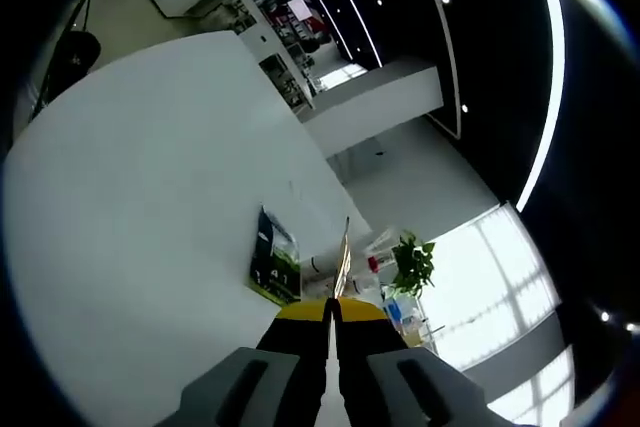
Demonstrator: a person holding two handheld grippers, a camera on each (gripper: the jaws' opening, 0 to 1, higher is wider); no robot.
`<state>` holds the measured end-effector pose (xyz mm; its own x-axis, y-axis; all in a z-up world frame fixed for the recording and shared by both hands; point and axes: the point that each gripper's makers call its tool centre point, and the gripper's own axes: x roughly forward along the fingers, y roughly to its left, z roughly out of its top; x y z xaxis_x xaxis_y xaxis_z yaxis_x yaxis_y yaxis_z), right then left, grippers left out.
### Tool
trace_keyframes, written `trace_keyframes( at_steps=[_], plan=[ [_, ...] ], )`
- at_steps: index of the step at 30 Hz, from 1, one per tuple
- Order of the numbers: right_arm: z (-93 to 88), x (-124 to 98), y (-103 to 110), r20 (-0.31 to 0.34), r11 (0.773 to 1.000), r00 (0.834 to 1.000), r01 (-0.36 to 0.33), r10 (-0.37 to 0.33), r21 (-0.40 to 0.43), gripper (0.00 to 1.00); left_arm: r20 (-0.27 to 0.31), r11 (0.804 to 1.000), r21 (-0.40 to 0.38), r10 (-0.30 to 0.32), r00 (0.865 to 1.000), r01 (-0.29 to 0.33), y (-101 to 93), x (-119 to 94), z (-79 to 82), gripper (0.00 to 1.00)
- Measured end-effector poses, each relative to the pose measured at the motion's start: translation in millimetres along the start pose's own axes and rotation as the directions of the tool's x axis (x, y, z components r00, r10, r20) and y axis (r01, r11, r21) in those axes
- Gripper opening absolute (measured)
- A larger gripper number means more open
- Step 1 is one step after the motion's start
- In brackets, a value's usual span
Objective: Arrange the skincare products in the storage area until every visible bottle or jar stands upright without overlapping.
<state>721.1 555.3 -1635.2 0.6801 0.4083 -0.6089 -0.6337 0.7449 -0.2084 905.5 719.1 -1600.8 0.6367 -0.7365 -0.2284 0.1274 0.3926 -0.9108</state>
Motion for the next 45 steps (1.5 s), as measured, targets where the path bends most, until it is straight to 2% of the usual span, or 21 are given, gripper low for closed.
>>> trace_keyframes(
  at_steps=[4,8,10,14,26,30,33,38,45],
  plan=[
    [0.5,0.4,-1.6,0.003,1.000,1.000,0.002,-0.002,0.021,0.35,-0.003,1.000,-0.008,0.010,1.000,-0.010,6.8,11.4,7.7,0.01],
    [6.5,-0.4,-2.9,0.033,0.999,0.999,0.002,-0.004,0.050,0.40,0.001,0.999,-0.029,0.028,1.000,-0.028,18.8,25.9,18.6,0.01],
    [6.2,0.0,-2.3,0.030,0.998,1.000,-0.001,-0.001,0.056,0.40,-0.004,0.999,-0.031,0.034,0.999,-0.034,19.9,33.0,21.2,0.01],
    [3.9,0.9,-1.5,0.020,0.999,1.000,-0.003,0.002,0.051,0.40,-0.009,0.998,-0.038,0.054,0.999,-0.054,32.0,48.5,34.3,0.01],
    [0.2,2.5,-3.3,0.002,0.999,1.000,0.001,-0.001,0.053,0.41,-0.054,0.989,-0.070,0.123,0.991,-0.127,67.1,94.8,60.3,0.01],
    [-2.0,3.2,-4.6,-0.007,0.998,1.000,0.005,-0.005,0.057,0.41,-0.076,0.989,-0.050,0.133,0.988,-0.137,68.8,108.0,67.4,0.01],
    [-2.8,3.5,-4.1,-0.012,0.998,1.000,0.002,-0.002,0.055,0.41,-0.092,0.987,0.006,0.163,0.982,-0.163,72.7,118.8,75.4,0.01],
    [-3.8,4.1,-2.8,-0.017,0.998,1.000,-0.003,0.004,0.058,0.42,-0.092,0.986,-0.003,0.167,0.982,-0.168,76.1,129.7,82.0,0.01],
    [-5.8,4.7,-3.4,-0.028,0.998,1.000,-0.003,0.005,0.065,0.42,-0.117,0.971,0.015,0.237,0.964,-0.237,103.0,140.3,84.3,0.02]
  ],
)
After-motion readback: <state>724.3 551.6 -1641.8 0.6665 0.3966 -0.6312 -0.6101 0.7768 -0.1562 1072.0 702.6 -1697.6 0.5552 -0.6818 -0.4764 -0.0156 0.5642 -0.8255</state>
